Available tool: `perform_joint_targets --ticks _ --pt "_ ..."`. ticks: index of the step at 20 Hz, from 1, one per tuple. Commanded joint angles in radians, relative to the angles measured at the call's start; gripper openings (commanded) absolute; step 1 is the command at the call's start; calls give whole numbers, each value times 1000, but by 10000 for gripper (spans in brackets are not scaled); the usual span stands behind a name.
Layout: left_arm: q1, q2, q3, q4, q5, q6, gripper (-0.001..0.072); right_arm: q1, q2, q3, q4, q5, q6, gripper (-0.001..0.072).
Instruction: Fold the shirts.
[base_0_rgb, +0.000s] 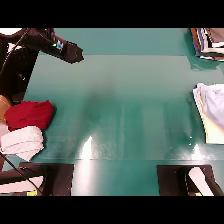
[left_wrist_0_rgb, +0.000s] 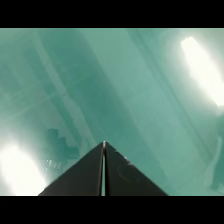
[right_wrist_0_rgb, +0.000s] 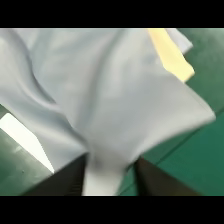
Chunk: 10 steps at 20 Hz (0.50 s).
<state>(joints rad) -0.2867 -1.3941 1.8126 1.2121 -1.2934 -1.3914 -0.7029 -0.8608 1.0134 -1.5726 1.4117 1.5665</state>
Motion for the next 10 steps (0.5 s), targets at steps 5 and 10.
perform_joint_targets --ticks 5,10 --pt "0 0 0 0 0 12 23 -11 34 -44 66 -51 4 612" --pt "0 0 0 12 29 12 24 214 32 103 425 -154 -46 604"
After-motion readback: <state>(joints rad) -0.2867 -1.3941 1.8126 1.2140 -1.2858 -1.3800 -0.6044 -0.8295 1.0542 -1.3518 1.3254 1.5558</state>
